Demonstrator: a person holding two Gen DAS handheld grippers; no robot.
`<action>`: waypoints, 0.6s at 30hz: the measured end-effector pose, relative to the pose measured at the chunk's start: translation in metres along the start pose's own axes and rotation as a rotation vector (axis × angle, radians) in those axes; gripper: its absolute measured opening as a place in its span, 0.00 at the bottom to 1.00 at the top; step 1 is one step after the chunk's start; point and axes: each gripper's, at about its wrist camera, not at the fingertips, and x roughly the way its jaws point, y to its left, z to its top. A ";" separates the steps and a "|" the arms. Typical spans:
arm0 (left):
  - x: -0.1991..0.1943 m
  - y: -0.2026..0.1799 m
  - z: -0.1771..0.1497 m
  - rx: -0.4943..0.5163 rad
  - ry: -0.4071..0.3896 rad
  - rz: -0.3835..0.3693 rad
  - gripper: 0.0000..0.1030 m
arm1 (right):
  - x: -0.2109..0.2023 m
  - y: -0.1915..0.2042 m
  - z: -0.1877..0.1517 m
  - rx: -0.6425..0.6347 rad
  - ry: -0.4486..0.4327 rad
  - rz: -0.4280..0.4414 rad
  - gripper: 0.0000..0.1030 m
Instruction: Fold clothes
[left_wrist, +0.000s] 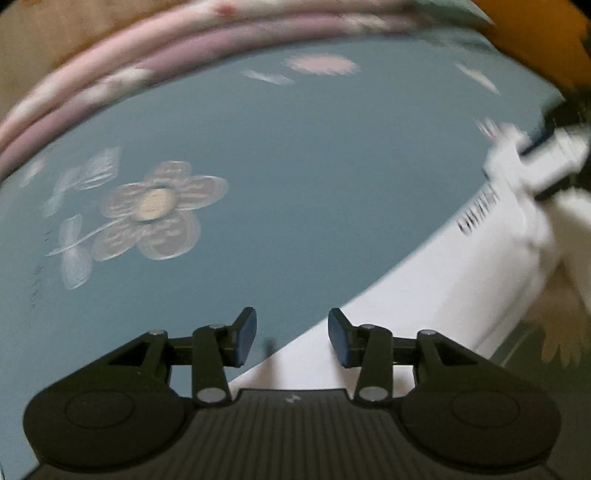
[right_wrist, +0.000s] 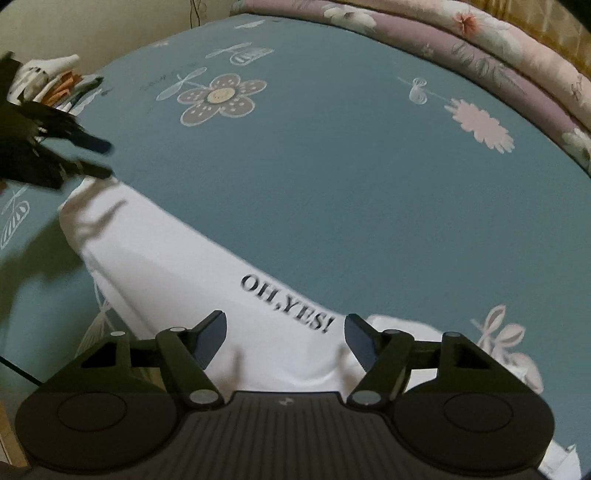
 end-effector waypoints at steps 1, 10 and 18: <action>0.009 -0.008 0.005 0.057 0.013 -0.026 0.41 | -0.002 -0.002 -0.001 0.008 0.000 0.000 0.73; 0.043 -0.070 0.023 0.323 0.149 -0.166 0.15 | -0.001 0.003 -0.033 0.112 0.025 0.027 0.73; 0.028 -0.105 0.049 0.269 0.136 -0.064 0.00 | -0.008 -0.004 -0.038 0.143 0.003 0.016 0.73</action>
